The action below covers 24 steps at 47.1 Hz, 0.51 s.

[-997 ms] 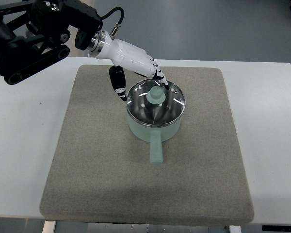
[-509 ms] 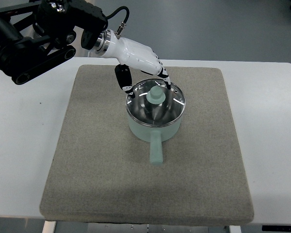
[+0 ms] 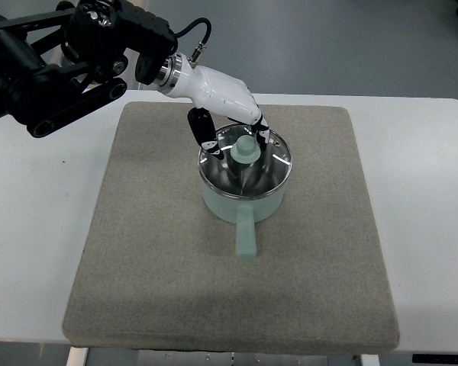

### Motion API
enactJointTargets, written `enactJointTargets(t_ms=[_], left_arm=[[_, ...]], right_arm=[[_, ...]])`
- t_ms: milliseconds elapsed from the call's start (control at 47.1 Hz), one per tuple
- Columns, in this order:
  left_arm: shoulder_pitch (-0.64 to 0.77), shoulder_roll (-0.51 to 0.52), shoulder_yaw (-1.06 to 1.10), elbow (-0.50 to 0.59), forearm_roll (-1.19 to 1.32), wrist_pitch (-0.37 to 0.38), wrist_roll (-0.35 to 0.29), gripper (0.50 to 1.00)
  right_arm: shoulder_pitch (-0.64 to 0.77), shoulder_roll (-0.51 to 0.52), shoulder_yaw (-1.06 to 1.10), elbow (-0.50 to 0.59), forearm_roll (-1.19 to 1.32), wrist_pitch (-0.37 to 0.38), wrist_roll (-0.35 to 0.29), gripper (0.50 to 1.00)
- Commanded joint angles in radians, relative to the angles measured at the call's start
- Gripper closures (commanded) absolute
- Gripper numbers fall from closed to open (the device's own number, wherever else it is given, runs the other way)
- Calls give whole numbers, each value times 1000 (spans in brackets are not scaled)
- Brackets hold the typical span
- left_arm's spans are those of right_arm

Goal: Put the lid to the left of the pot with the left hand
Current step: 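Close the left hand fingers on the green knob of the lid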

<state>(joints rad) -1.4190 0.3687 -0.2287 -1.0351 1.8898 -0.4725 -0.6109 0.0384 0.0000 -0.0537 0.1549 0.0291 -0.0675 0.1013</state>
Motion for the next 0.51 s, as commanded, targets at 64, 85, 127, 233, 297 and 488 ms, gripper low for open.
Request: enactJointTargets(t_ms=[64,85,127,233,297,488], left_arm=[[2,-5,-1,7,2,3,0,763],[3,-7,-1,7,3,5,0,765],[3,-8,-1,13,2,15,0,763],[3,-10,3,29,2,31,0,752],[3,-10,5,30,2,31,0,748],[8,-10,5,29,2,32,0,750]], right_arm=[[0,0,0,0,0,0,0,579],[0,0,0,0,0,0,0,579],[0,0,0,0,0,0,0,579],[0,0,0,0,0,0,0,579],[0,0,0,0,0,0,0,579],[0,0,0,0,0,0,0,579]])
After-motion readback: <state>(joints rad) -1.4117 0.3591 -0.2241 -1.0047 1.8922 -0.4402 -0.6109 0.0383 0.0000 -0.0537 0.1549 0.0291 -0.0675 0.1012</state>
